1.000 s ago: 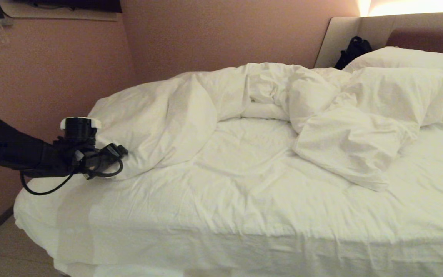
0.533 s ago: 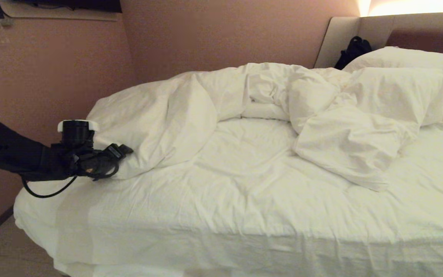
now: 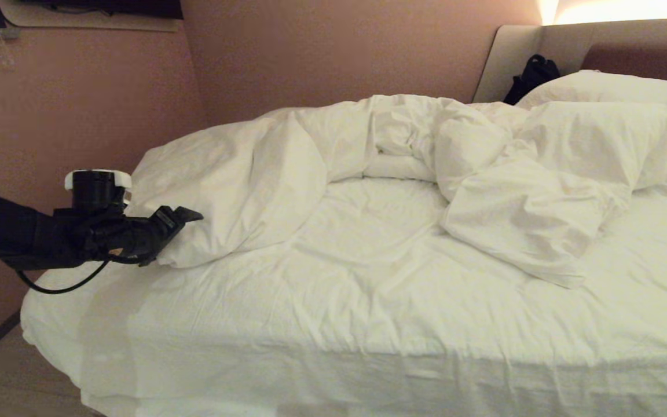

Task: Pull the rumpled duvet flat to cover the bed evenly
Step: Hold the folded corner of the quilt

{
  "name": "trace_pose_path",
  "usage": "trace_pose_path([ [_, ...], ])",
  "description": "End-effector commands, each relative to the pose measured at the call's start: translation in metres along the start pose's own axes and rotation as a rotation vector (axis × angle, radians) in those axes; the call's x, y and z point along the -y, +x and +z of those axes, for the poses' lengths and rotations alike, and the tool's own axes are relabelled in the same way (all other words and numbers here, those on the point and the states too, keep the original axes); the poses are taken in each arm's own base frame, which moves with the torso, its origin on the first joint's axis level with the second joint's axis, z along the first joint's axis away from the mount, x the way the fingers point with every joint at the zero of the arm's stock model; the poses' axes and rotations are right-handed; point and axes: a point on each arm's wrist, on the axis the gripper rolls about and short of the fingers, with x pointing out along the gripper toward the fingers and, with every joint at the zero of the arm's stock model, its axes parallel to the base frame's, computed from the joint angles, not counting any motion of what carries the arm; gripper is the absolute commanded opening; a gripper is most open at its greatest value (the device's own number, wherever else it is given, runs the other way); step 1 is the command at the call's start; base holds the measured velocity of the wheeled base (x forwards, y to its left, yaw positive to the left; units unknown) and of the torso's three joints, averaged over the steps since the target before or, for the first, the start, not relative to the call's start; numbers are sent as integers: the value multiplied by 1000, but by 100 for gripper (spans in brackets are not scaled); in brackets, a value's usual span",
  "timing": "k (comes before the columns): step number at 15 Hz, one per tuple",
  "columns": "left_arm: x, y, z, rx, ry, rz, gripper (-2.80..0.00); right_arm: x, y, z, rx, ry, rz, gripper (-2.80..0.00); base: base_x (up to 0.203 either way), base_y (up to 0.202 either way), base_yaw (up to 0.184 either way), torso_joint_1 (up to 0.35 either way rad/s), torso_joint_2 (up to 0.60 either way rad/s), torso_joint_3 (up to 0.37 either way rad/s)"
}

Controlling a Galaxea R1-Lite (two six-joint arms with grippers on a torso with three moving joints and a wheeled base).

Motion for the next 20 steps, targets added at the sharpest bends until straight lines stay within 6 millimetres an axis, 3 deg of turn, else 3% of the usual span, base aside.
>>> trace_pose_path([
  [1, 0, -4, 4, 3, -8, -14, 0, 0, 0, 0, 0, 0, 0, -280, 0, 0, 0, 0, 0, 0],
  [13, -2, -3, 3, -60, -67, -64, 0, 0, 0, 0, 0, 0, 0, -280, 0, 0, 0, 0, 0, 0],
  [14, -3, -3, 3, -61, -67, -63, -280, 0, 0, 0, 0, 0, 0, -280, 0, 0, 0, 0, 0, 0],
  [20, -4, -1, 1, -65, -68, -61, -280, 0, 0, 0, 0, 0, 0, -280, 0, 0, 0, 0, 0, 0],
])
